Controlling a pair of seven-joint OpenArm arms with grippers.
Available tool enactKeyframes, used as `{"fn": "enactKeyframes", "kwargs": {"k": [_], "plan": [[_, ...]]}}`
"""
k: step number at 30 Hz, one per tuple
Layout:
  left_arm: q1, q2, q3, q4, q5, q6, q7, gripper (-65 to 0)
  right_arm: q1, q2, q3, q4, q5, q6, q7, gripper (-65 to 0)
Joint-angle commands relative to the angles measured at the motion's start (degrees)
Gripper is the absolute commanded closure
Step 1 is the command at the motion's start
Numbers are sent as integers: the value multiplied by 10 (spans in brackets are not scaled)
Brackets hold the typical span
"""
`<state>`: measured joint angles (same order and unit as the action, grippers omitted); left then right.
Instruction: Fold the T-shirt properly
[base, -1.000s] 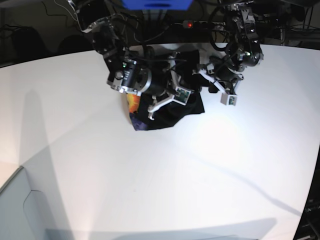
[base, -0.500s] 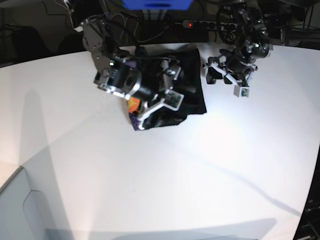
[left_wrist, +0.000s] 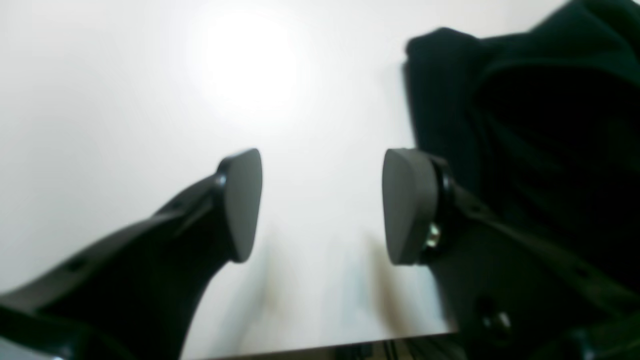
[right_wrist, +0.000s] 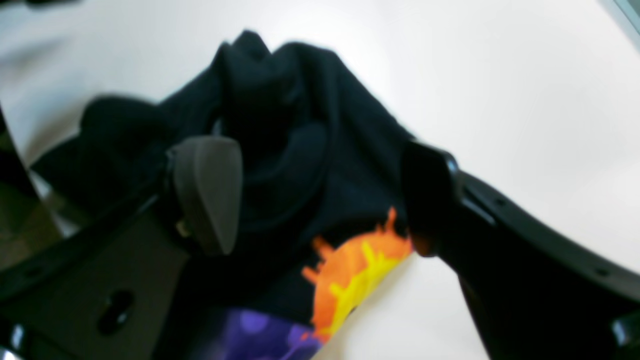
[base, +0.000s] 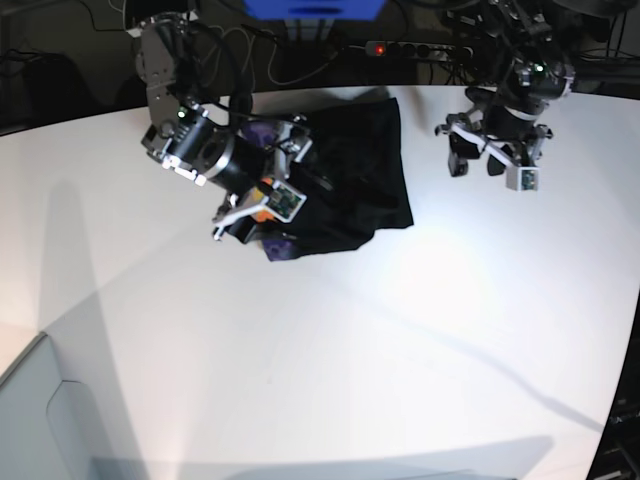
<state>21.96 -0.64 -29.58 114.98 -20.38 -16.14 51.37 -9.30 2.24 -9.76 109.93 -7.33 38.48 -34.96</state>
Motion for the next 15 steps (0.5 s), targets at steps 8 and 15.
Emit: {"fn": "enactKeyframes", "kwargs": {"k": [8,15], "plan": [[0,-9,-141,8,-61,-3,-6,-370,-12,-4,-66,8,11,15,14,-481],[7,-40,-188,6,-88,-3,-6,-370,-7,18,-180,-21,8,15,12,-481]]}}
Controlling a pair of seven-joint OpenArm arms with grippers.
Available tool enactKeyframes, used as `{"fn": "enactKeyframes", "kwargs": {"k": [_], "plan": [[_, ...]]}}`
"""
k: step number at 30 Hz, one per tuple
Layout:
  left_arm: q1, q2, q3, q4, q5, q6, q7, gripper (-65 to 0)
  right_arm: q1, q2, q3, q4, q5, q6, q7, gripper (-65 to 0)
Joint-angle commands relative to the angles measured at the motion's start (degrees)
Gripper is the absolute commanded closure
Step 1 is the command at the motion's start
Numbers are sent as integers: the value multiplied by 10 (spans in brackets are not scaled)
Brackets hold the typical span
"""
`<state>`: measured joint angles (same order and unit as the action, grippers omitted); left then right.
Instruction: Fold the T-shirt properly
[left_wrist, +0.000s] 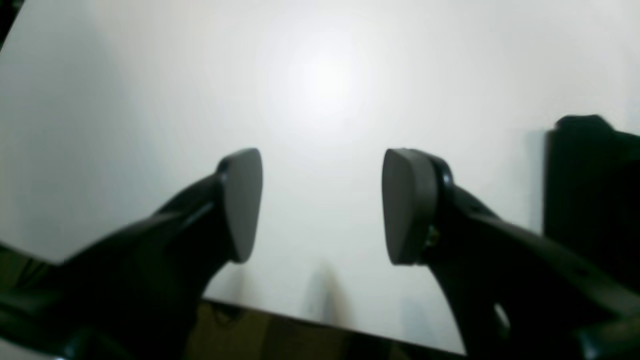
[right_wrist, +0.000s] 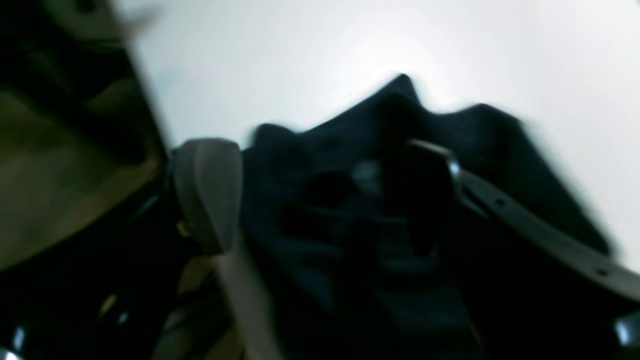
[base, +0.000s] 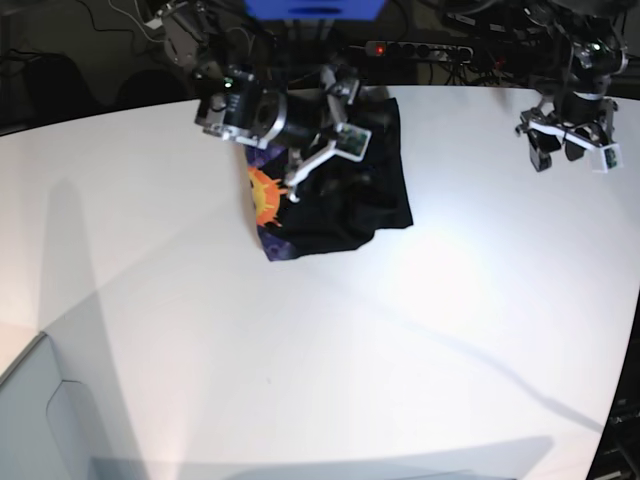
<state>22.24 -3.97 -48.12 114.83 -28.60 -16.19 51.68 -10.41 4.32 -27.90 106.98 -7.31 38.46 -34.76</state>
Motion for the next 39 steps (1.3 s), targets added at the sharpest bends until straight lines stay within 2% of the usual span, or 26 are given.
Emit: {"fn": "enactKeyframes", "kwargs": {"k": [1,7,12,16,21,28,32,35,39], "plan": [[9,-12,-3,7,-6,-2,-9,-370,4,-2,-11,-4,8,15,11,-481],[17,-17,-4,7,-7,-2,-9,-370,0,-1,-17,5,8,15,12,-481],[23,-16,-19,7,-7,-2,-9,-370,2,13,25,71,11,15,11,-482],[25,-17,-31,7,-7,-2,-9,-370,11,-4,82,74,11,15,7,-483],[26,-14,-54,7,-7,-2,-9,-370,46,-15,88,7,11,15,5,-484],[37,-14,-60,6,-7,-2,-9,-370,82,-26,45,-89,11,15,11,-484],[38,-14,-60,7,-7,-2,-9,-370,95,-42,33,-123,11,15,11,-484],[38,-14,-60,7,-7,-2,-9,-370,115,-69,32,-160,11,15,11,-485],[45,-14,-60,7,-7,-2,-9,-370,131,-88,33,-169,11,15,18,-485]]}}
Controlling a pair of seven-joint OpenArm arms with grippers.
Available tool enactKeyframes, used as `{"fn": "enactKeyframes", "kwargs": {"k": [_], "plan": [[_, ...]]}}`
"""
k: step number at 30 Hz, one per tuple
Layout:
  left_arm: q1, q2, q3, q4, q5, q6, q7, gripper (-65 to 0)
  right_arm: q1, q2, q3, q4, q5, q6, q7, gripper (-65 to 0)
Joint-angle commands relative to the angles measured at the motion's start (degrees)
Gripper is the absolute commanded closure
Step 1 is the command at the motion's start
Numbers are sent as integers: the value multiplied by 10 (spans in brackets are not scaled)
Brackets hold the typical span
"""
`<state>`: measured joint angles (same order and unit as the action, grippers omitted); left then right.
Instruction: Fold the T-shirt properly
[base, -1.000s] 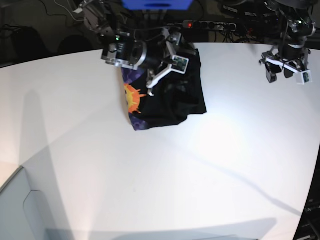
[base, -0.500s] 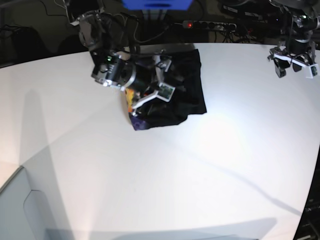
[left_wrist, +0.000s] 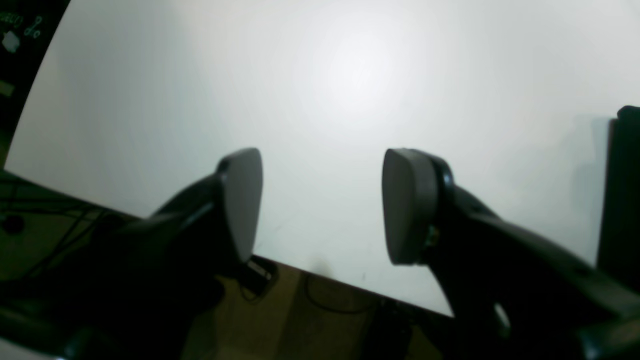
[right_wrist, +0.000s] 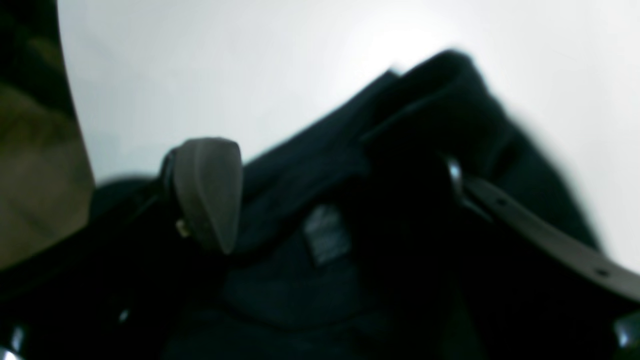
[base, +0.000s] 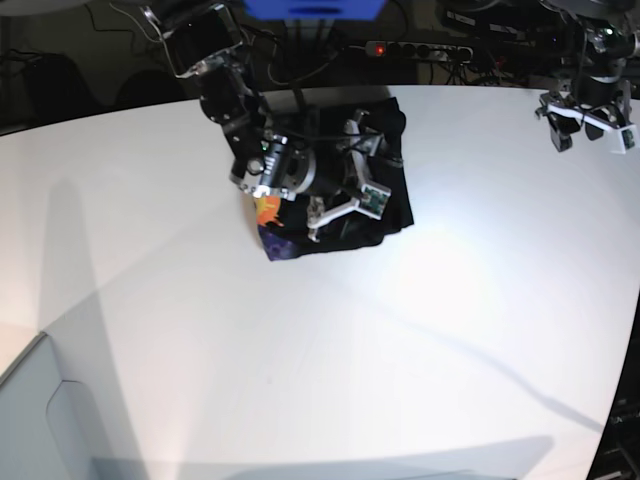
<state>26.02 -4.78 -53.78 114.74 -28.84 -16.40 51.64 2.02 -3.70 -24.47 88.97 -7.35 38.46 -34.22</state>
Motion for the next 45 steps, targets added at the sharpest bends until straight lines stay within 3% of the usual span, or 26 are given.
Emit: {"fn": "enactKeyframes", "kwargs": {"k": [1,5,13,18,22,24,31,34,41,45], "plan": [[9,-6,-3,8,-5,0,-9,-370,7,-9,-1,18,12,15,21,-486],[11,-8,-3,8,-5,0,-9,-370,0,-6,-2,59,12,15,47,-486],[7,-9,-2,8,-5,0,-9,-370,-22,37,9,90,10,15,45,-484],[6,-9,-2,8,-5,0,-9,-370,-64,63,3,92,10,15,49,-484],[5,-9,-2,8,-5,0,-9,-370,-101,66,0,88,9,15,50,-484],[5,-9,-2,8,-5,0,-9,-370,-111,67,-19,89,8,15,50,-484],[0,-9,-2,8,-5,0,-9,-370,-102,118,-133,100,8,15,50,-483],[1,-9,-2,8,-5,0,-9,-370,-99,133,-143,132,8,15,50,-483],[3,-9,-2,8,-5,0,-9,-370,-97,129,-91,184,11,15,50,-483],[3,-9,-2,8,-5,0,-9,-370,-82,95,-26,171,11,15,49,-483]]}}
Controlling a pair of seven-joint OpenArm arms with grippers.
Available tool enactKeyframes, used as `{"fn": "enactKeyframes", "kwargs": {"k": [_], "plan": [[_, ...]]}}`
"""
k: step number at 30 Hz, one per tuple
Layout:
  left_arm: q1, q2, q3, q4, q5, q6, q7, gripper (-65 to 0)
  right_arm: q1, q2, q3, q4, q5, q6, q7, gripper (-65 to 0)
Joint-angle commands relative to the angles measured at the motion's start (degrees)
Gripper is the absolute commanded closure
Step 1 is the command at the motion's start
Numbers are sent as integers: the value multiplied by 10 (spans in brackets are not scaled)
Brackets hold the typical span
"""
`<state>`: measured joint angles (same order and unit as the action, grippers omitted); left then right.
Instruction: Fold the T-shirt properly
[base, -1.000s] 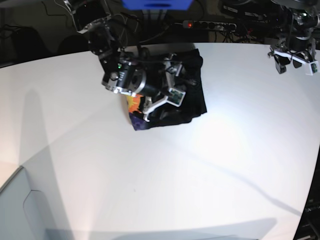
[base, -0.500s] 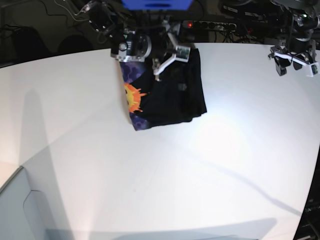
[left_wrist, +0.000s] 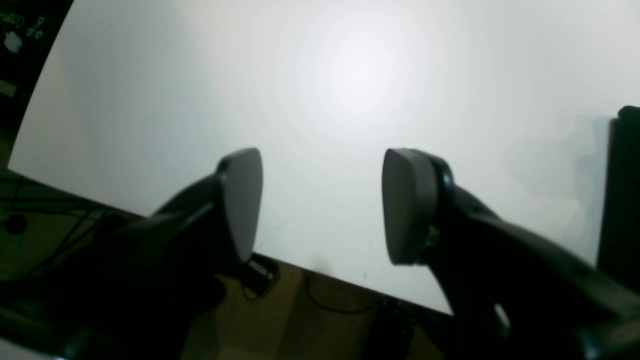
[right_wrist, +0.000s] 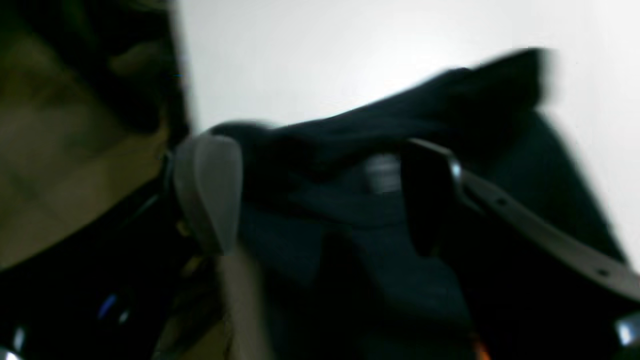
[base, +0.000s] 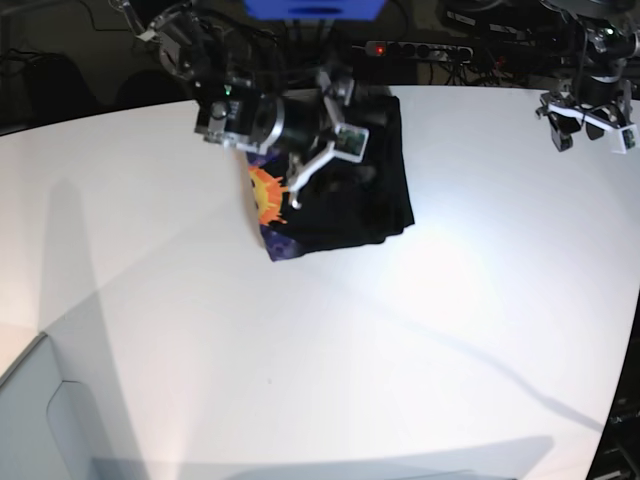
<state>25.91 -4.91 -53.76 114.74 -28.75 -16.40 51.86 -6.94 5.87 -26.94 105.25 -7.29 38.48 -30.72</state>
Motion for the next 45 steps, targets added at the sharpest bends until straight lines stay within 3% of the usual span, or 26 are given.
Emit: {"fn": "enactKeyframes", "kwargs": {"k": [1,5,7,12,13,26,30,34,40,45], "plan": [[5,-8,-3,8,-6,0,-11,-370,13,-10,17,0,10,15,13,-483],[5,-7,-3,8,-6,0,-11,-370,38,-48,86,-40,10,15,11,-474],[12,-7,-3,8,-6,0,-11,-370,54,-58,107,-61,10,15,10,-407],[13,-6,-3,8,-6,0,-11,-370,84,-81,112,-120,8,15,10,-46],[13,-6,-3,8,-6,0,-11,-370,87,-85,112,-131,7,15,10,0],[13,-4,-4,8,-5,0,-11,-370,174,-149,101,-291,8,15,16,0],[13,-4,-4,8,-5,0,-11,-370,177,-149,46,-307,8,15,18,0],[13,-4,-4,8,-4,0,-11,-370,174,-149,-12,-307,7,15,60,0],[12,-6,-4,8,-3,0,-11,-370,174,-146,-14,-278,7,15,63,0],[11,-7,-4,8,-5,0,-11,-370,162,-122,41,-212,7,15,62,0]]}}
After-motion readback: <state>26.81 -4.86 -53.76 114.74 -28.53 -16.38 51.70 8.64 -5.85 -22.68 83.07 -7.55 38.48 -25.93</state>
